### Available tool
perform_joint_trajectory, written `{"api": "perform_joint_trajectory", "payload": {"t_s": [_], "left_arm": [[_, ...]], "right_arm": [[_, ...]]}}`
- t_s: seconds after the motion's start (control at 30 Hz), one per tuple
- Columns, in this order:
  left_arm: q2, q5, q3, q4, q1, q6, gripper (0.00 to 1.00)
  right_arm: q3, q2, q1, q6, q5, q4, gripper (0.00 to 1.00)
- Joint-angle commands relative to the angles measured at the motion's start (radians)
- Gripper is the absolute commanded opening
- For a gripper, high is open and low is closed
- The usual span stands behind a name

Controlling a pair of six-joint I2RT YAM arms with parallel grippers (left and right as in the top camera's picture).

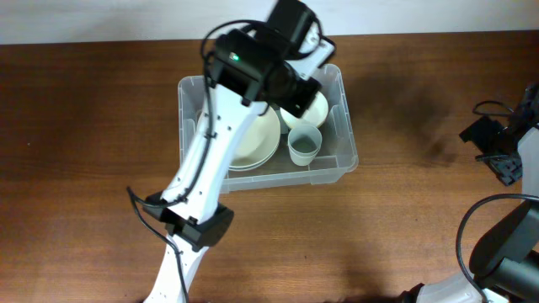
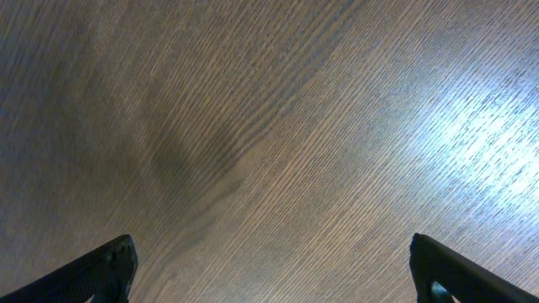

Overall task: Pack container
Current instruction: 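Lift the pale green cup and carry it over the bin, then lower the pale green cup into the grey cup and release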

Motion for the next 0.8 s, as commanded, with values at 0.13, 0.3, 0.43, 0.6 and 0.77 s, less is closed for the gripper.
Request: {"api": "perform_joint_trajectory", "payload": {"t_s": [0.13,0.3,0.43,0.6,0.77], "left_arm": [[0.001,0.003,-0.084,-0.001,-0.033,-0.063,0.01],[0.001,0.011,-0.200,0.011,-0.033,-0.065,0.01],[0.001,0.055,-0.256,0.050,-0.038,-0.065,0.01],[0.001,0.082,-0.318,0.086,-0.043,-0.065,0.01],[0.001,0.083,-0.362,0.095,-0.044,-0.065,0.01]], "right_arm": [[-0.001,-0.006,0.003,0.005,0.004,0.000,0.99],[-0.001,-0.006,0.003,0.005,0.004,0.000,0.99],[-0.001,-0.006,0.003,0.005,0.004,0.000,0.98],[-0.001,-0.006,0.003,0.005,0.004,0.000,0.99],[-0.001,-0.006,0.003,0.005,0.004,0.000,0.99]]}}
